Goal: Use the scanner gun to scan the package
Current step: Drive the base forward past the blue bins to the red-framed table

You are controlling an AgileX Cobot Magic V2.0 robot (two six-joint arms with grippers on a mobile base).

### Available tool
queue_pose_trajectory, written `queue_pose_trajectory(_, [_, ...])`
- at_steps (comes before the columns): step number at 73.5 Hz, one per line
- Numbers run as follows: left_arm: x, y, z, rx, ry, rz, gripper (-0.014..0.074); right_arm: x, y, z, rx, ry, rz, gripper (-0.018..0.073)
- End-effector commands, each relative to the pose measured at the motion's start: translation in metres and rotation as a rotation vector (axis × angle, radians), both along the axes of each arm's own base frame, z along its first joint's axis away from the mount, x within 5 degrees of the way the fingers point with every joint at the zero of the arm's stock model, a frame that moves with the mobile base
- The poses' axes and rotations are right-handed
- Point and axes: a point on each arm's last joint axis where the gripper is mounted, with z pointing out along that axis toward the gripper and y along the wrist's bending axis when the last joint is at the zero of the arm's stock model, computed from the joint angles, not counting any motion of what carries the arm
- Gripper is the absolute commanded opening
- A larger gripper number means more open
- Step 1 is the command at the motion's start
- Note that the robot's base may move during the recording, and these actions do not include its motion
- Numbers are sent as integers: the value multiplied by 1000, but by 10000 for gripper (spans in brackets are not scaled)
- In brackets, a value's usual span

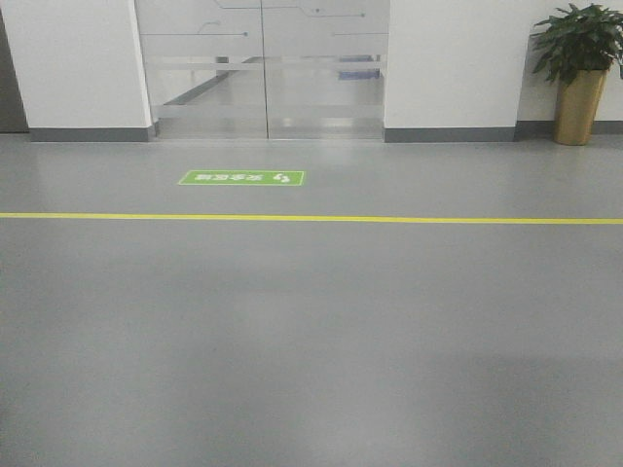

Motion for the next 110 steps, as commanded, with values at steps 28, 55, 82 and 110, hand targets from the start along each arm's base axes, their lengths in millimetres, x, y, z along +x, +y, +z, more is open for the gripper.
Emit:
queue_pose_trajectory(28, [-1,0,3,-2,-24,-3,-111,0,0,2,-11,-21,-5,-168])
queue_pose_trajectory(55, [-1,0,3,-2,-24,-3,-111,0,0,2,-11,-21,-5,-168])
queue_pose_trajectory(82, [-1,0,3,-2,-24,-3,-111,0,0,2,-11,-21,-5,-168])
queue_pose_trajectory(110, [-1,0,3,-2,-24,-3,-111,0,0,2,-11,-21,-5,-168])
